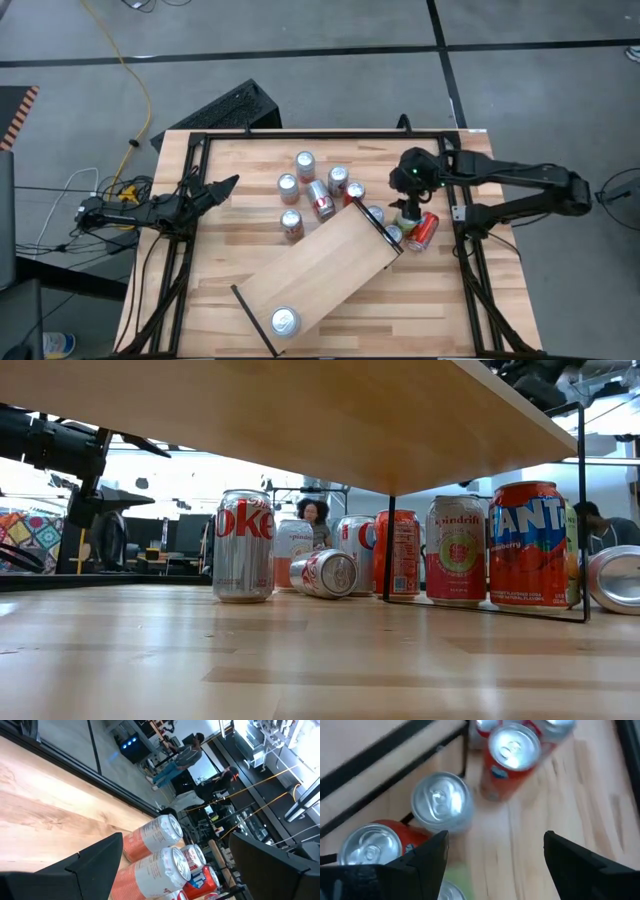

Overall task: Place canned beverage on shelf
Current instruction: Put the pink white soda can on the shelf aligned with the other pink white soda can

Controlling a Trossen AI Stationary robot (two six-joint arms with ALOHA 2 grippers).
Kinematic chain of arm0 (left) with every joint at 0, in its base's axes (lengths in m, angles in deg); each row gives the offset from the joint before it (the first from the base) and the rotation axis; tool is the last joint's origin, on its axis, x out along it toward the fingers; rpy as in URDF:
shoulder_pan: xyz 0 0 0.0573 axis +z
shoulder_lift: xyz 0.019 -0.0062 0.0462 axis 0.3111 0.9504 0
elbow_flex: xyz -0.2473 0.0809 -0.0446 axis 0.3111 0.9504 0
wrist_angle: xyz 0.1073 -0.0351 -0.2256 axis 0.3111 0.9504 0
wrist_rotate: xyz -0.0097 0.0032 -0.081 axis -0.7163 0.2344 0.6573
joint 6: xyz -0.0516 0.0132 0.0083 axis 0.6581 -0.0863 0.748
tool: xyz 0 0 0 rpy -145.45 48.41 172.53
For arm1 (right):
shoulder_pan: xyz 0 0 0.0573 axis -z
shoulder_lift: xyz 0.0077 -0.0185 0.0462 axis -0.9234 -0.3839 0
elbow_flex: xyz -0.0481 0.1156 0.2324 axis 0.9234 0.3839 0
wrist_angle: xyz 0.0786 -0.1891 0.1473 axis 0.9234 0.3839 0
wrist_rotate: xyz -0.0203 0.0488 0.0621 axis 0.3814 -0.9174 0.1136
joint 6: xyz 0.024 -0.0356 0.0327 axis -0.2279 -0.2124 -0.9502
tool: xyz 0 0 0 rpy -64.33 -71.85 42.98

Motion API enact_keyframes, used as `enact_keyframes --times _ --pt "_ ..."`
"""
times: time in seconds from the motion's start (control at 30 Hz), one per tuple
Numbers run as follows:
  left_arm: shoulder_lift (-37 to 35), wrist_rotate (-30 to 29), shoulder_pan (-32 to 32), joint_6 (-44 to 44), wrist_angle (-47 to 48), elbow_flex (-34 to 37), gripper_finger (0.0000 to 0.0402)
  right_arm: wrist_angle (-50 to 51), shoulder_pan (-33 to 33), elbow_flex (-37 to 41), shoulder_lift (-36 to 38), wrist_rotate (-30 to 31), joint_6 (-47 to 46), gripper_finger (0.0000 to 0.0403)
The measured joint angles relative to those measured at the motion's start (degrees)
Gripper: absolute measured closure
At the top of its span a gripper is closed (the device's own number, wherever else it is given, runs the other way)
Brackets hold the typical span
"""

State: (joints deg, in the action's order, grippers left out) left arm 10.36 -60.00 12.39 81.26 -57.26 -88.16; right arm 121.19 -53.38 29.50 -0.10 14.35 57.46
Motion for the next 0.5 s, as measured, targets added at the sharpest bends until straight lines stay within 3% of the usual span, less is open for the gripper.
enact_keyframes --times 0.5 --pt "0.00 0.02 0.00 0.15 0.00 0.00 0.0051 -6.44 -0.17 0.45 -7.89 -9.76 8.74 0.0097"
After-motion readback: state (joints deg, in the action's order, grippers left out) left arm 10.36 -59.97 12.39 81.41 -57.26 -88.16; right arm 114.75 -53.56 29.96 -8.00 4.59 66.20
